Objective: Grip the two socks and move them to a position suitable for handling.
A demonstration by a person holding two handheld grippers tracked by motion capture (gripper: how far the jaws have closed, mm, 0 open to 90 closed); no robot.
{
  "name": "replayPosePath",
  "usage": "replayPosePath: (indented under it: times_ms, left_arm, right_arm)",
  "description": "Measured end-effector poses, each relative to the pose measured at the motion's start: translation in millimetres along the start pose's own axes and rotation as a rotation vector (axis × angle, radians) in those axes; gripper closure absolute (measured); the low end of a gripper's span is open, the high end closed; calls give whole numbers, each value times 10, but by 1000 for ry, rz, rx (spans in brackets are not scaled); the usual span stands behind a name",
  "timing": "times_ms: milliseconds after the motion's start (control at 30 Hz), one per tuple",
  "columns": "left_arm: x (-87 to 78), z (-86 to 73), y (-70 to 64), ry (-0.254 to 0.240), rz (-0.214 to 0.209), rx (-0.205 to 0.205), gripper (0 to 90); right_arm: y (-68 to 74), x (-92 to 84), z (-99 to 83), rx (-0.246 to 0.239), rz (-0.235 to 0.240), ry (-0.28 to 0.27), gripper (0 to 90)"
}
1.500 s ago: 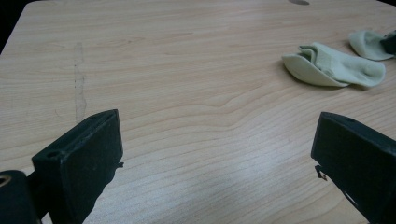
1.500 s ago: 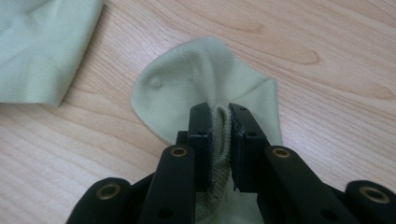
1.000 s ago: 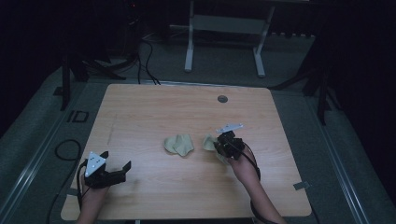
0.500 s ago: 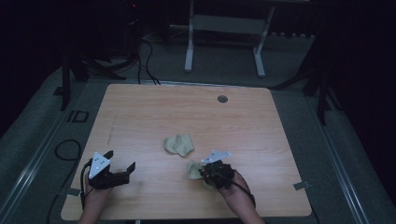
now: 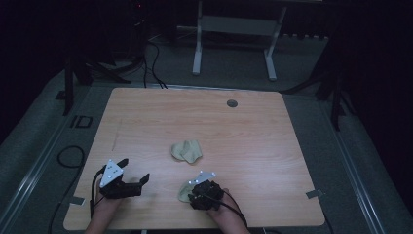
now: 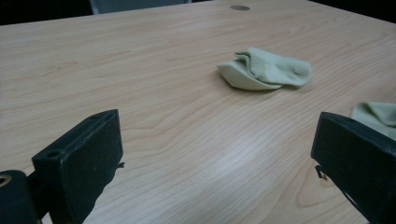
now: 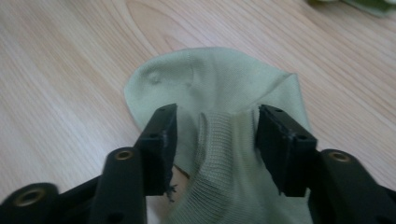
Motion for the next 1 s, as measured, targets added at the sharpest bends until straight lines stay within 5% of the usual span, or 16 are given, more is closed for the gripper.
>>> replayPosePath:
  times_ms: [100,200,367,433,467,533,600,767,833,1000]
  left_arm:
    - [24,24,-61,3,-34,-13,20]
    - [86,63,-174,55,-96,-24,20]
    - [174,152,-487,121,-213,73,89]
    - [202,170,-645,139,-266,128,356]
    - [217,171,-697,148,-296,131,356]
    - [271,168,-833,187,-348,176,575]
    - [335,147,-940,240,-378,224,685]
    - [507,66,-980,382,-376,266,825]
    - [522,68,-934,382,-377,231,858]
    - [542,65,-839,364,-352,241,872]
  right_arm:
    - [52,39,31,10,-5,-18,433]
    - [80,84,69,27,-6,-32,366]
    - [67,-5,142,41,34,-61,351]
    - [11,-174,135,19,20,-100,412]
    - [11,-174,135,19,20,-100,412]
    - [-15,-219,68,22,59,-81,463]
    - [-7,-200,9,10,65,-60,541]
    - [18,-70,-29,-34,79,-4,642]
    - [10,-53,-33,-30,81,-2,688]
    - [-51,-68,-40,-8,136,8,822]
Point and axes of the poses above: each handheld gripper's, and its own axes: x roughly forward along the jaws, z roughly out of its top, y roughly to its left, the point moved 1 cm from there along x, roughly forward along the jaws, and after that the axes turned 4 degrees about -z, right-handed, at the moved point
